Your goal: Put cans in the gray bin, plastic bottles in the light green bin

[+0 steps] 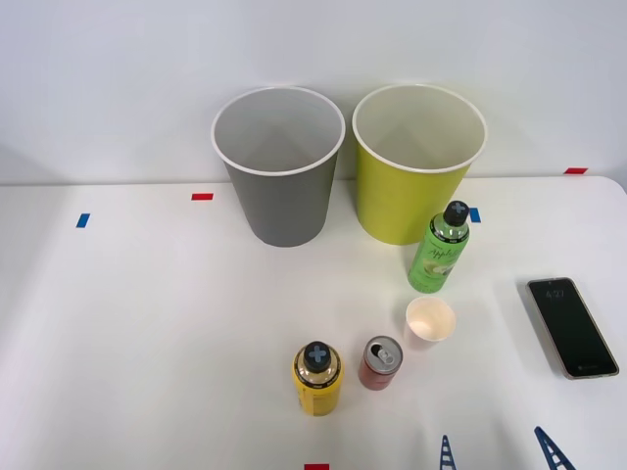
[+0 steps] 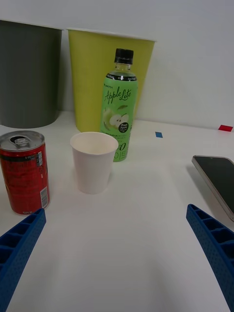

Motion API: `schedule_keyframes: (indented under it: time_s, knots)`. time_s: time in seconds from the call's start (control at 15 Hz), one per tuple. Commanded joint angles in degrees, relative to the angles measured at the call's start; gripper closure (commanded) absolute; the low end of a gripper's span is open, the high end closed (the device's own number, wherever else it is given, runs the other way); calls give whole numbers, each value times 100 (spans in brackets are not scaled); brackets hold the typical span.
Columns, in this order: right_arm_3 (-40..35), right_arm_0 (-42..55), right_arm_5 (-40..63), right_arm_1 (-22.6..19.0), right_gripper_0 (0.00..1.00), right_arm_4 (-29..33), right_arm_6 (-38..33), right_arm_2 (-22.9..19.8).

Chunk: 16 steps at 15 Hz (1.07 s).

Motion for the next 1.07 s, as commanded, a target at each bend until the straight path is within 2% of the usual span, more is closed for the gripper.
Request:
schedule_keyframes:
  time_s: [0.07,1.07]
  knots:
    - [0,0,0,0,0,1,0,0]
    - [0,0,0,0,0,1,0,0]
